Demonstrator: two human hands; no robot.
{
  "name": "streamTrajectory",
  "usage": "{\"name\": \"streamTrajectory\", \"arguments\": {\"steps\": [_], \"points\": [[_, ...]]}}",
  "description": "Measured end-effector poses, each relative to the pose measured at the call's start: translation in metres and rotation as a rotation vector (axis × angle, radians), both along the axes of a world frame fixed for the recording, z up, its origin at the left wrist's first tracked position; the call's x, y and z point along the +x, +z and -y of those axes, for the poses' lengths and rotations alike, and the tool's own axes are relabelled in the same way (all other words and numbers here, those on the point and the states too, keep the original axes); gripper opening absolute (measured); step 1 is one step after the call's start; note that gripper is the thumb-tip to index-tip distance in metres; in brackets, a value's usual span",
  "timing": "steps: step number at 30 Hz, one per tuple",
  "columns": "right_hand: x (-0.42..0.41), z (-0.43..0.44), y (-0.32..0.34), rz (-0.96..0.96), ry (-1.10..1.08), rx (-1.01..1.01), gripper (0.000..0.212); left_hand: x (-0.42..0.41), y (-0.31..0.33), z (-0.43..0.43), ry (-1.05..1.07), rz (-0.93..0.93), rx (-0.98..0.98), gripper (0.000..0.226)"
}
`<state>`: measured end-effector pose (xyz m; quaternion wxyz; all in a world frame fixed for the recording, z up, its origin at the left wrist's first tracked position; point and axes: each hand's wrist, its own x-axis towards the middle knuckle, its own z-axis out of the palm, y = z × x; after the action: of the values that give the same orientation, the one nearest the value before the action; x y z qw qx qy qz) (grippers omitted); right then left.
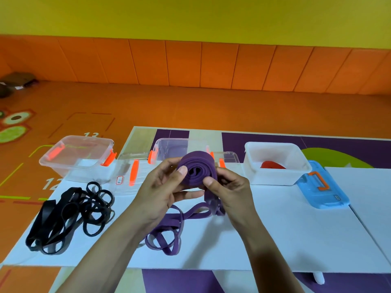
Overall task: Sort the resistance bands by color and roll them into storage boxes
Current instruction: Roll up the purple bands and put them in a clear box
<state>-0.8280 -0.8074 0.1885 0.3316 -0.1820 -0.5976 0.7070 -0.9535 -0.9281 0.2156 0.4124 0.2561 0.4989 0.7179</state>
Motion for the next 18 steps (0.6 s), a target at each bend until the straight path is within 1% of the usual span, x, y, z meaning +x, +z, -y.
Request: {"name": "streamTrajectory", "arguments": {"steps": [2,4,5,7,10,12,13,16,18], "points": [[0.003,-0.001,-0.002,0.008,-0.002,-0.011,0.024,-0.002,0.0,0.002,-0.025,-0.068,-0.054,0.031],[0.007,-0.003,-0.003,0.015,-0.017,-0.058,0.024,-0.007,-0.001,0.005,-0.04,-0.187,-0.142,0.029],[0.009,-0.004,-0.002,0.038,-0.019,-0.049,0.022,-0.01,-0.002,0.006,-0.044,-0.256,-0.197,0.023],[0.014,-0.009,-0.001,0.13,0.003,0.038,0.017,-0.017,-0.002,0.009,-0.063,-0.388,-0.314,0.013],[0.023,-0.015,0.007,0.227,0.092,0.124,0.017,-0.025,0.005,0.013,-0.141,-0.554,-0.444,0.026],[0.025,-0.016,0.008,0.256,0.133,0.145,0.019,-0.025,0.012,0.014,-0.218,-0.583,-0.446,0.035],[0.024,-0.015,0.009,0.263,0.142,0.159,0.02,-0.025,0.013,0.014,-0.242,-0.599,-0.433,0.036],[0.025,-0.011,0.008,0.287,0.133,0.213,0.023,-0.025,0.013,0.011,-0.274,-0.675,-0.403,0.031],[0.027,-0.011,0.01,0.283,0.11,0.176,0.024,-0.023,0.009,0.009,-0.271,-0.661,-0.363,0.027]]}}
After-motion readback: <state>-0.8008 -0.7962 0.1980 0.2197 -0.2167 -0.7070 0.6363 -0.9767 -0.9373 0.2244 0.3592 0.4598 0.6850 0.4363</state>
